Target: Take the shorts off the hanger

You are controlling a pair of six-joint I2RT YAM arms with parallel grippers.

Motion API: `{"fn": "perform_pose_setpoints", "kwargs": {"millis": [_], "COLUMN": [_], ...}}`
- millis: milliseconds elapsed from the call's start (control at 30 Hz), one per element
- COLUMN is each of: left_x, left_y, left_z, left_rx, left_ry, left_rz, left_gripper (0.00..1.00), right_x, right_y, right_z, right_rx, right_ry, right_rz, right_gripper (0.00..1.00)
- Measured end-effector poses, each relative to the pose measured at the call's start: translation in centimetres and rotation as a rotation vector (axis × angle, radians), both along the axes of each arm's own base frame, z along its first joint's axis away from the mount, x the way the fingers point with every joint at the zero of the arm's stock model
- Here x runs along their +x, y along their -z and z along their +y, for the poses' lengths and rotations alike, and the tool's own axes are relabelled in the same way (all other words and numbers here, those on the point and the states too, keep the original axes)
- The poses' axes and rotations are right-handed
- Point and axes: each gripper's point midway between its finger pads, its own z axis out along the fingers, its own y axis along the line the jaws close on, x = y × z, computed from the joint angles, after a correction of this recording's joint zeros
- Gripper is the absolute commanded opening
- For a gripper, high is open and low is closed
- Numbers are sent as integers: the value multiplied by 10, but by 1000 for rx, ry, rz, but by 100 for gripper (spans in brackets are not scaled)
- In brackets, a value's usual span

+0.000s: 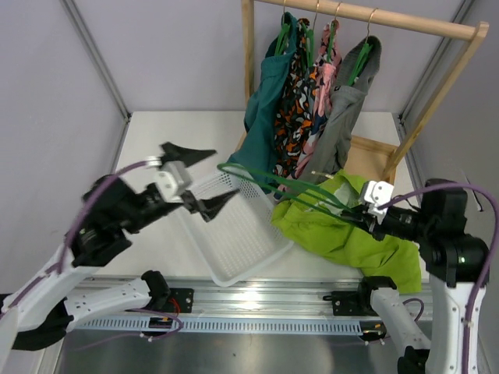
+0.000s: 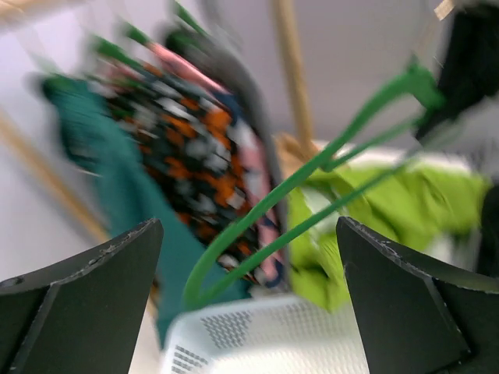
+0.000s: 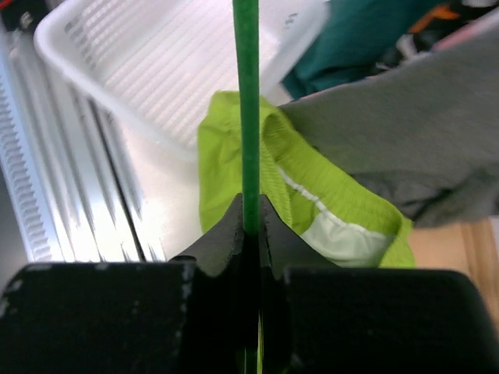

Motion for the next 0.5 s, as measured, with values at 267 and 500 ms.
{"fn": "perform_pose_setpoints", "kwargs": {"millis": [267,500], "left_x": [-3,14], "left_y": [-80,-22], "left_z": [92,83], "left_rx": [-335,-314], "left_ry": [-282,-346], "left_rz": [-60,76], "left_gripper": [99,99], "right_x": [8,32], "right_y": [-55,-103], "right_z": [-22,-79], "right_rx": [255,511], "right_ry": [384,843], "right_rz": [-105,-168], "right_gripper": [0,0]}}
